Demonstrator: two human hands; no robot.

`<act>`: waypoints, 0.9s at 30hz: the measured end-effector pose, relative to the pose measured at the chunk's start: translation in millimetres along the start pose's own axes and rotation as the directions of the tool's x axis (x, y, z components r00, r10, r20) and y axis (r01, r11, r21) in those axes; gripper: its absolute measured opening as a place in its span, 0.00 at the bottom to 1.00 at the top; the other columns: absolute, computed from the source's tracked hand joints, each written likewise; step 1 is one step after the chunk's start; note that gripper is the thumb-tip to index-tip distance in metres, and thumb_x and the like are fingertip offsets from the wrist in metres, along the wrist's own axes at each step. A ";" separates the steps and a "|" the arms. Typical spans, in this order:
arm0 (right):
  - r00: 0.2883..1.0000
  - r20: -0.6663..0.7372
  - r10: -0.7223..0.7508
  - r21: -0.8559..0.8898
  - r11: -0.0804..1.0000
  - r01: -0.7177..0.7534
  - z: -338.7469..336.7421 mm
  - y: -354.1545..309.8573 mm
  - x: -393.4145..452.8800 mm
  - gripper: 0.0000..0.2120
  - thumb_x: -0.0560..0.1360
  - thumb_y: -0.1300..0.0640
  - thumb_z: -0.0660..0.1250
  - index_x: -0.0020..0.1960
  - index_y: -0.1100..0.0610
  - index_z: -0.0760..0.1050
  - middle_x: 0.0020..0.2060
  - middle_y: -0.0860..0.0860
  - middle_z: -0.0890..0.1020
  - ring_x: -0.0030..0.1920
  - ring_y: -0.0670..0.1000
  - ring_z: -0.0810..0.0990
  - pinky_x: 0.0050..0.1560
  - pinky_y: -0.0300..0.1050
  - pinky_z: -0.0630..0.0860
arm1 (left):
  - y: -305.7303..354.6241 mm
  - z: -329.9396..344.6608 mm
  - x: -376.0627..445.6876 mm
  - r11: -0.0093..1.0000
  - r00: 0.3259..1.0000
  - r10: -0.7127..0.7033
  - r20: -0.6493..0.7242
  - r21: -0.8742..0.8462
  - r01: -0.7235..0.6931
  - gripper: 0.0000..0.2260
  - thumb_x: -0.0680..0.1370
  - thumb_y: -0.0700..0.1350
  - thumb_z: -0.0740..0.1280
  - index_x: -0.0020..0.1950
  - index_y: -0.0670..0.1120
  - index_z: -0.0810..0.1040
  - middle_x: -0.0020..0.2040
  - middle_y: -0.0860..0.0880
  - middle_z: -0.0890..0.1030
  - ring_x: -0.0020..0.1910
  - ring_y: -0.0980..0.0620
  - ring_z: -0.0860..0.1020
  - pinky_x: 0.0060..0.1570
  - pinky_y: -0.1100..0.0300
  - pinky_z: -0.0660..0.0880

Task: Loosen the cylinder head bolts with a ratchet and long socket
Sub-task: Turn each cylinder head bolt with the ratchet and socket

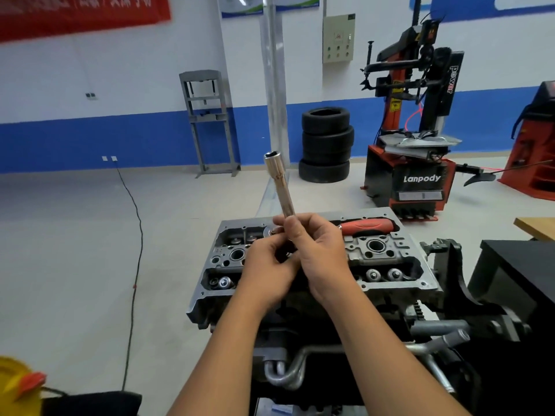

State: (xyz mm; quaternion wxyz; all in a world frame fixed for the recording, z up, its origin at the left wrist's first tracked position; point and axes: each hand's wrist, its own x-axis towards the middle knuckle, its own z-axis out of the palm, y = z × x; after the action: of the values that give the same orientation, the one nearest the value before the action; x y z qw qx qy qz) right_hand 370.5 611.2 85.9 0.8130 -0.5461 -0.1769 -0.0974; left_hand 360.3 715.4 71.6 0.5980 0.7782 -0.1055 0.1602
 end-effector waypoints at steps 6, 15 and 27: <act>0.999 -0.036 0.021 0.078 0.997 -0.018 -1.4 -3.3 1.1 0.14 0.78 0.43 0.69 0.44 0.53 0.84 0.43 0.56 0.86 0.43 0.52 0.85 0.47 0.47 0.83 | 7.7 3.8 -3.6 1.000 0.999 0.000 -0.032 0.021 0.000 0.08 0.74 0.41 0.74 0.49 0.53 0.86 0.46 0.53 0.88 0.50 0.51 0.86 0.58 0.43 0.82; 0.995 -0.084 -0.045 -0.049 0.998 0.041 -0.6 -2.8 -1.4 0.16 0.80 0.44 0.65 0.44 0.55 0.82 0.39 0.48 0.86 0.43 0.46 0.83 0.47 0.42 0.81 | 14.7 4.8 -5.9 0.981 0.996 -0.039 0.080 0.192 0.023 0.11 0.73 0.48 0.66 0.50 0.49 0.86 0.42 0.50 0.87 0.45 0.44 0.85 0.48 0.41 0.82; 0.904 -0.020 -0.427 -0.600 0.728 0.331 -2.2 -39.4 7.1 0.11 0.72 0.50 0.80 0.42 0.54 0.80 0.35 0.45 0.82 0.37 0.47 0.81 0.40 0.46 0.78 | 16.0 6.7 -4.2 0.976 0.993 -0.079 -0.085 0.196 0.095 0.10 0.67 0.49 0.78 0.40 0.45 0.82 0.36 0.49 0.84 0.39 0.46 0.81 0.43 0.44 0.81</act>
State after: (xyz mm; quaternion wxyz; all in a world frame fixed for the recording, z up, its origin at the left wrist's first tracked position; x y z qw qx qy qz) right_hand 363.5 594.2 121.6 0.5794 -0.7114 -0.1819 -0.3536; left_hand 351.6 704.6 82.8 0.5270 0.8313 -0.0316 0.1735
